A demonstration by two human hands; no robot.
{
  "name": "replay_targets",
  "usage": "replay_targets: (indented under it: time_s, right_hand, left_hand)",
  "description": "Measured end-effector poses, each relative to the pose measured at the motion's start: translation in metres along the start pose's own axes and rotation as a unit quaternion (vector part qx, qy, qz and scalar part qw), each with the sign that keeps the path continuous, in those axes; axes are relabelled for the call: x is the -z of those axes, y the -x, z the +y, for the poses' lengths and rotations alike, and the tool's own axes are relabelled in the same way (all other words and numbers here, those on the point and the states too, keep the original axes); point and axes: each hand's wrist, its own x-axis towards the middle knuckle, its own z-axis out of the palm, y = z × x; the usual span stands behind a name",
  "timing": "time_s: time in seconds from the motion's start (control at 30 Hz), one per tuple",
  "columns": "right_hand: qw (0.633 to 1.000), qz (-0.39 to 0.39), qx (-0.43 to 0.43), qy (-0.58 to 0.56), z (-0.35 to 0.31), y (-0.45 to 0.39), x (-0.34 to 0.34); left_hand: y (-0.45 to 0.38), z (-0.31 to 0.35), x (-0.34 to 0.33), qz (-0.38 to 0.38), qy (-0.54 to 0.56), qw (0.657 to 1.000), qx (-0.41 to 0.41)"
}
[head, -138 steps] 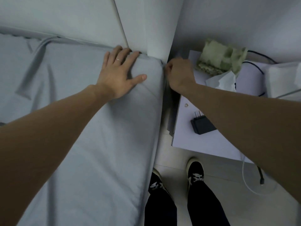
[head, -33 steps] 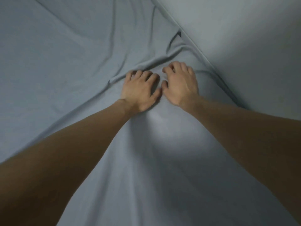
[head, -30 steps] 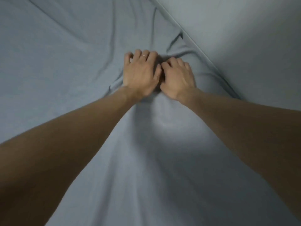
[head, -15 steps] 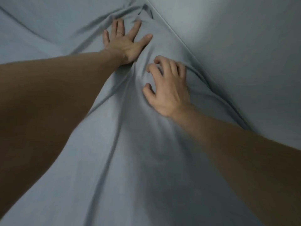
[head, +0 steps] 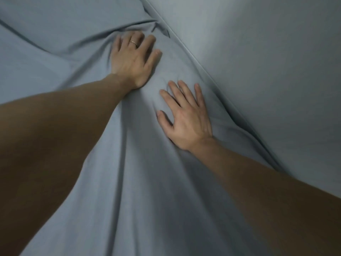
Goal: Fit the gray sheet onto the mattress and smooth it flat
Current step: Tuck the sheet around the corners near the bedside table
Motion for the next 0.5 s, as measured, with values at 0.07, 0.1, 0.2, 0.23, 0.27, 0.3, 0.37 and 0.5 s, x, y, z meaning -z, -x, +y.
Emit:
replay_targets:
  time_s: [0.07, 0.1, 0.2, 0.23, 0.27, 0.3, 0.37, 0.5]
  right_hand:
    - [1.0, 0.003, 0.001, -0.001, 0.0, -0.001, -0.001]
    - [1.0, 0.006, 0.001, -0.004, 0.001, -0.001, -0.001]
    - [1.0, 0.001, 0.001, -0.009, 0.002, 0.0, -0.002]
    - [1.0, -0.006, -0.001, -0.006, 0.002, 0.0, -0.001]
    - [1.0, -0.015, -0.003, -0.007, 0.001, 0.0, 0.001]
    - [1.0, -0.026, -0.005, -0.007, 0.0, -0.001, 0.004]
    - [0.998, -0.055, 0.003, 0.015, 0.003, -0.002, 0.011]
    - [0.993, -0.115, 0.019, 0.034, 0.04, -0.009, 0.02]
  left_hand:
    - [0.01, 0.001, 0.006, 0.063, -0.016, 0.997, -0.039]
    - [0.017, 0.005, 0.008, 0.074, -0.02, 0.996, -0.056]
    - [0.044, 0.014, 0.016, 0.082, -0.012, 0.996, -0.034]
    - [0.054, 0.015, 0.017, 0.074, 0.0, 0.997, -0.007]
    - [0.064, 0.014, 0.019, 0.057, 0.016, 0.998, 0.017]
    - [0.074, 0.012, 0.02, 0.028, 0.034, 0.999, 0.03]
    - [0.091, 0.01, 0.018, -0.062, 0.05, 0.997, 0.02]
    - [0.095, 0.012, 0.012, -0.18, 0.013, 0.983, 0.042]
